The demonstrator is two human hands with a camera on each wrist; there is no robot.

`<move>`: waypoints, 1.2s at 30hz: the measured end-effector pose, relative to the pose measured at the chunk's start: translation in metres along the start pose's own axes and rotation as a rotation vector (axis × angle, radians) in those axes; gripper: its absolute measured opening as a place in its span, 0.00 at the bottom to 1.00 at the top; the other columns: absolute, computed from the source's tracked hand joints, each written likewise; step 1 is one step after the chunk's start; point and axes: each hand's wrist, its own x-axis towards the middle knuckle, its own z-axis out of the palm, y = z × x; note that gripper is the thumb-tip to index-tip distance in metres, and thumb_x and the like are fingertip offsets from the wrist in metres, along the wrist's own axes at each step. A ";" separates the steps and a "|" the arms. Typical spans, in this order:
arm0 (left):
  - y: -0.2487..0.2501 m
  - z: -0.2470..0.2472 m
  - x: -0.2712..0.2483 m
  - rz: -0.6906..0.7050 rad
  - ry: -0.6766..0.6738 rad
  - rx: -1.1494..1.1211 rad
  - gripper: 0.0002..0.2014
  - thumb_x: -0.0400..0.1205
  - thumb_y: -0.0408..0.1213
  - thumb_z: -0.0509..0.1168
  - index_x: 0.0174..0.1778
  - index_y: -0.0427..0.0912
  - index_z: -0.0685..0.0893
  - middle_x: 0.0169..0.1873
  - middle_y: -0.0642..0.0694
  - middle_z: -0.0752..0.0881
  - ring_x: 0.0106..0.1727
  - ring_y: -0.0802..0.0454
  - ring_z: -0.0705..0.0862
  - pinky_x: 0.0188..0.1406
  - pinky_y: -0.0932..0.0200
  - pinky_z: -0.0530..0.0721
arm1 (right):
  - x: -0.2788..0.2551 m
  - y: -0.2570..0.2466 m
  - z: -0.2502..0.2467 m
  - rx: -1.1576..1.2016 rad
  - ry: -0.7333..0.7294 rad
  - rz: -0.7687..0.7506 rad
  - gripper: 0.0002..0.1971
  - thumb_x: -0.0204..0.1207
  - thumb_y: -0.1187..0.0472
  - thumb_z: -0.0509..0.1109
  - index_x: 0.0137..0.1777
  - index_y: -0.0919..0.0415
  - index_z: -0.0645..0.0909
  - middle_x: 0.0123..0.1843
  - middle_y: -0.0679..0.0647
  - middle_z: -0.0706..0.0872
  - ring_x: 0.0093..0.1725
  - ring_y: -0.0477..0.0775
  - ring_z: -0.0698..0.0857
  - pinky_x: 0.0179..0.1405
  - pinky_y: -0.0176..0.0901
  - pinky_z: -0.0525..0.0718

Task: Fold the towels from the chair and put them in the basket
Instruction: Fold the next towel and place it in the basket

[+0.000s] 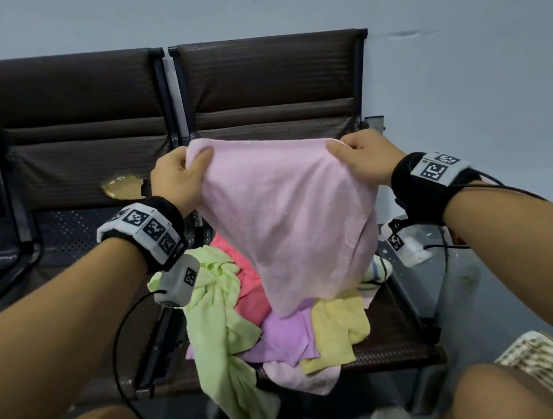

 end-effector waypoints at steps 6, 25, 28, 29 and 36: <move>0.020 0.029 -0.016 -0.172 0.052 -0.079 0.28 0.81 0.52 0.62 0.19 0.38 0.67 0.21 0.44 0.69 0.30 0.44 0.71 0.33 0.50 0.71 | -0.003 -0.015 0.022 0.331 -0.062 0.311 0.18 0.82 0.56 0.64 0.36 0.68 0.82 0.33 0.59 0.81 0.35 0.57 0.81 0.38 0.48 0.80; 0.063 0.047 -0.048 -0.301 -0.671 -0.560 0.25 0.73 0.27 0.61 0.68 0.27 0.79 0.52 0.34 0.82 0.51 0.41 0.78 0.50 0.49 0.75 | -0.016 -0.046 0.019 0.639 -0.363 0.140 0.18 0.76 0.76 0.58 0.63 0.73 0.83 0.50 0.60 0.84 0.48 0.55 0.79 0.47 0.48 0.75; 0.057 0.045 -0.037 -0.283 -0.600 -0.540 0.20 0.79 0.34 0.70 0.63 0.24 0.82 0.51 0.29 0.82 0.49 0.39 0.76 0.46 0.45 0.73 | -0.008 -0.036 0.006 0.383 -0.320 0.069 0.16 0.79 0.54 0.73 0.56 0.68 0.86 0.46 0.57 0.89 0.43 0.52 0.86 0.45 0.51 0.85; 0.055 0.047 -0.033 -0.233 -0.563 -0.481 0.18 0.82 0.38 0.70 0.61 0.26 0.84 0.50 0.27 0.84 0.47 0.40 0.78 0.43 0.46 0.76 | -0.004 -0.030 0.000 0.274 -0.346 0.080 0.18 0.74 0.50 0.78 0.54 0.64 0.87 0.45 0.58 0.92 0.41 0.53 0.89 0.42 0.51 0.88; 0.046 0.072 -0.009 0.186 -0.351 0.330 0.21 0.82 0.58 0.63 0.38 0.42 0.83 0.32 0.47 0.85 0.35 0.44 0.83 0.32 0.52 0.80 | 0.028 -0.005 0.005 -0.249 -0.137 0.041 0.10 0.75 0.50 0.74 0.38 0.56 0.83 0.38 0.52 0.87 0.44 0.60 0.87 0.35 0.44 0.81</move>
